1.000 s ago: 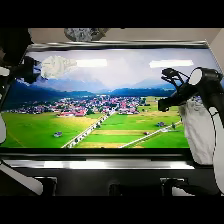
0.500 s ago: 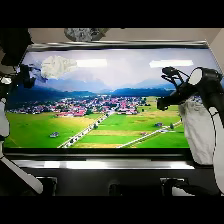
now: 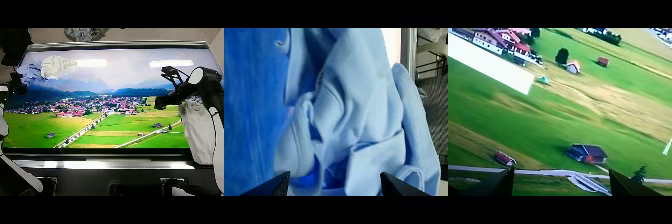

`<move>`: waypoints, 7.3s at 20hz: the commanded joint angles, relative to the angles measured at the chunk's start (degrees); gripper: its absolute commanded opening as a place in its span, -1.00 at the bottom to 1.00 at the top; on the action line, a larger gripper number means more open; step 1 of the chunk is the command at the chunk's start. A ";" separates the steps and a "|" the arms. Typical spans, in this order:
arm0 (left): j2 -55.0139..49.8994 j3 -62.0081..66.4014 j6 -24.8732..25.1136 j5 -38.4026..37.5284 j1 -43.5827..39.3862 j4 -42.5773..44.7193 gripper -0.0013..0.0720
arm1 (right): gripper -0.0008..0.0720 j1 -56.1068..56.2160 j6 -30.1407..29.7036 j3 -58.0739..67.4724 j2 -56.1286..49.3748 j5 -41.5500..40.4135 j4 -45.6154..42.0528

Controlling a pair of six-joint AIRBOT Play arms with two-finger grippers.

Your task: Fold the shirts.

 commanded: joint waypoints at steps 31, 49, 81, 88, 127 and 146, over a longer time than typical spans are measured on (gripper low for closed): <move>52.94 2.27 47.58 -19.37 -10.82 -4.39 -0.90 | 0.88 0.02 0.85 2.89 2.75 5.73 4.17; 44.24 -28.94 40.57 -38.53 -63.60 -1.42 0.98 | 0.89 0.02 -0.31 4.26 32.04 14.01 -9.49; 34.47 -44.02 33.51 -53.40 -2.93 32.63 0.94 | 0.90 0.09 -8.70 -37.62 22.47 0.68 25.64; 34.45 -47.69 33.86 -50.84 -4.61 31.36 0.33 | 0.96 2.60 -8.66 -38.58 22.34 -0.39 24.68; 90.47 -24.81 29.68 -9.40 -10.34 9.73 -0.90 | -0.87 16.61 -7.98 15.19 36.89 -38.75 -7.32; 62.05 -24.68 31.56 -30.56 -13.29 16.48 -0.89 | -0.86 9.51 20.41 25.70 3.13 -32.61 -18.47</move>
